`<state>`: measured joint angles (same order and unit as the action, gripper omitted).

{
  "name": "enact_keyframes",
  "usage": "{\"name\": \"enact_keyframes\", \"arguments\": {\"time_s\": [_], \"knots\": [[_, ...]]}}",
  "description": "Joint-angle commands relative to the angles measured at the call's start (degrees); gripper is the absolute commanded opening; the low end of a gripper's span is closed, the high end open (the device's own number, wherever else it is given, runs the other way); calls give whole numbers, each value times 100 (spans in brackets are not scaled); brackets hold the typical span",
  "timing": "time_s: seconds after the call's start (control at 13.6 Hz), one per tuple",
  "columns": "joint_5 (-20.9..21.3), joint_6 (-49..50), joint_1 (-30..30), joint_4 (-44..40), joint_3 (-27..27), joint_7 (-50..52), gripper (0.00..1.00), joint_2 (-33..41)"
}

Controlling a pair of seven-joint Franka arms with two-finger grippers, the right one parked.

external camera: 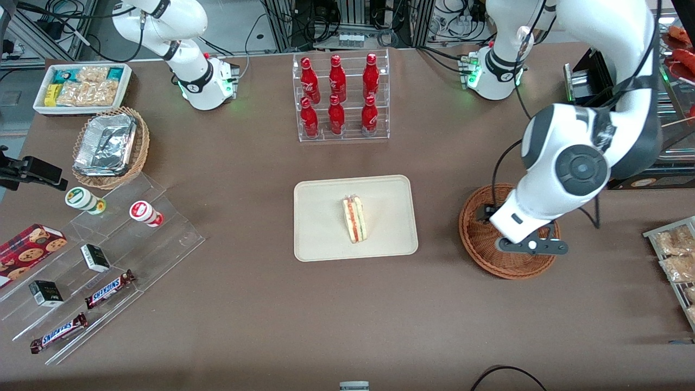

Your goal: Place sandwich from basket to tray

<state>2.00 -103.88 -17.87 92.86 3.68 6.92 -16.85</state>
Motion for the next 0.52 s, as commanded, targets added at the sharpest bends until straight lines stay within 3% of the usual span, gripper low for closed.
{"name": "enact_keyframes", "arguments": {"time_s": [0.0, 0.44], "knots": [[-59, 209, 274, 329, -43, -514, 100, 558], [-51, 1132, 1688, 356, -1016, -1314, 100, 1323]]}}
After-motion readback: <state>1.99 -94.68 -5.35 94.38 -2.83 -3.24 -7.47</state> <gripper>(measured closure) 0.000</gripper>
